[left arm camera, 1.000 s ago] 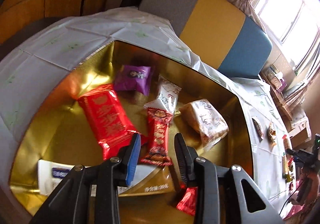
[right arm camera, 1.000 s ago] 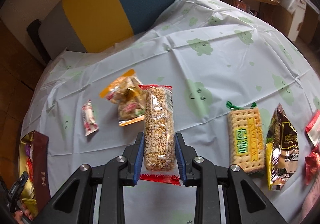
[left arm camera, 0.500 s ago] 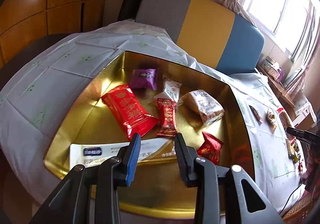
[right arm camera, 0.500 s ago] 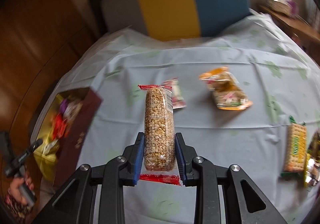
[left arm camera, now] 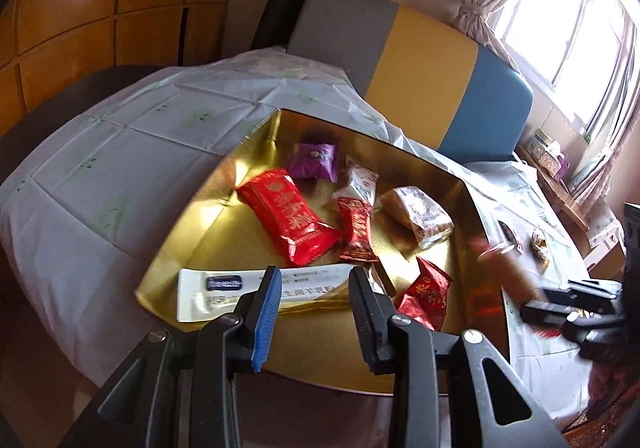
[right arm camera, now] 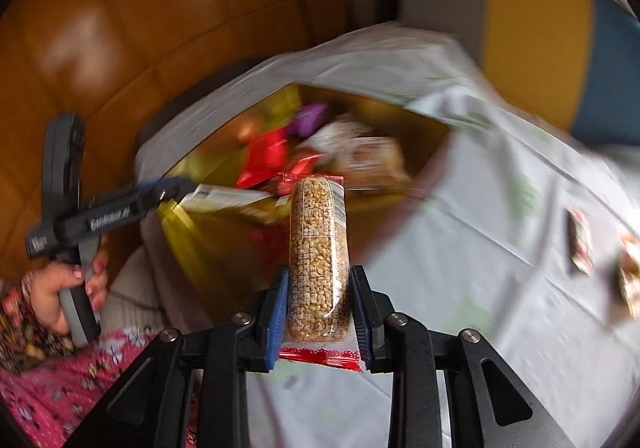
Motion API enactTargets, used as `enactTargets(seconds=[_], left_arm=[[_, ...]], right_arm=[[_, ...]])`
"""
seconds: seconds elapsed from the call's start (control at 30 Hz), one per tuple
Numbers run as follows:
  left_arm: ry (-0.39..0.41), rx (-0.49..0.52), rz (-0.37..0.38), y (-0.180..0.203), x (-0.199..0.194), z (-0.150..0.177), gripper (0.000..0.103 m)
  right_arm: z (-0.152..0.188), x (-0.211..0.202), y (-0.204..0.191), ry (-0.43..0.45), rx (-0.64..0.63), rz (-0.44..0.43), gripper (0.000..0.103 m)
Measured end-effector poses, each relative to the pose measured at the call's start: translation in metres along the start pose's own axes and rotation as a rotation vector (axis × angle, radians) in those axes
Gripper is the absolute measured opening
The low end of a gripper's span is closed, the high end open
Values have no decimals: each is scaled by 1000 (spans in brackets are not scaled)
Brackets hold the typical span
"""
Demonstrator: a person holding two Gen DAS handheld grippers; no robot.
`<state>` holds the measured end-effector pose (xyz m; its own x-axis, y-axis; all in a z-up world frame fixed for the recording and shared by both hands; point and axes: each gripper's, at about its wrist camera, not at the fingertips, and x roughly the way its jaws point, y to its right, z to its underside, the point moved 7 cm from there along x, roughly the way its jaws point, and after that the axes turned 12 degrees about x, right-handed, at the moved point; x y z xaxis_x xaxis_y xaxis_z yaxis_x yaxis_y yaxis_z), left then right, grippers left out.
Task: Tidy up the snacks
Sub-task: 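Carry the rice-cracker bar into the gold tin and open the right tool, then move the left tool to the white candy bar while the right tool grasps the pistachio bag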
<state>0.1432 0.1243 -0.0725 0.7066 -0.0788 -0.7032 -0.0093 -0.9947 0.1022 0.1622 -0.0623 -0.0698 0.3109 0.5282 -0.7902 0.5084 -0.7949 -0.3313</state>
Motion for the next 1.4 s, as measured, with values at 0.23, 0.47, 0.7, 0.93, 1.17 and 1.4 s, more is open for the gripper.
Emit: enactTargets(seconds=[0.23, 0.47, 0.7, 0.93, 1.17, 1.4], left_arm=[[26, -37, -14, -21, -13, 3, 35], [46, -73, -29, -38, -21, 5, 35], [53, -84, -19, -39, -24, 7, 35], [42, -61, 12, -20, -21, 6, 35], [18, 22, 87, 25, -13, 7, 35], [-6, 130, 163, 79, -8, 8, 35]], right_arm=[[-5, 50, -50, -108, -126, -32, 30], [-6, 84, -77, -177, -190, -38, 31], [-9, 81, -73, -142, -131, -29, 41], [-14, 38, -45, -36, -3, -40, 51], [-6, -4, 8, 38, 153, 6, 52], [13, -32, 76, 53, 261, 120, 52]])
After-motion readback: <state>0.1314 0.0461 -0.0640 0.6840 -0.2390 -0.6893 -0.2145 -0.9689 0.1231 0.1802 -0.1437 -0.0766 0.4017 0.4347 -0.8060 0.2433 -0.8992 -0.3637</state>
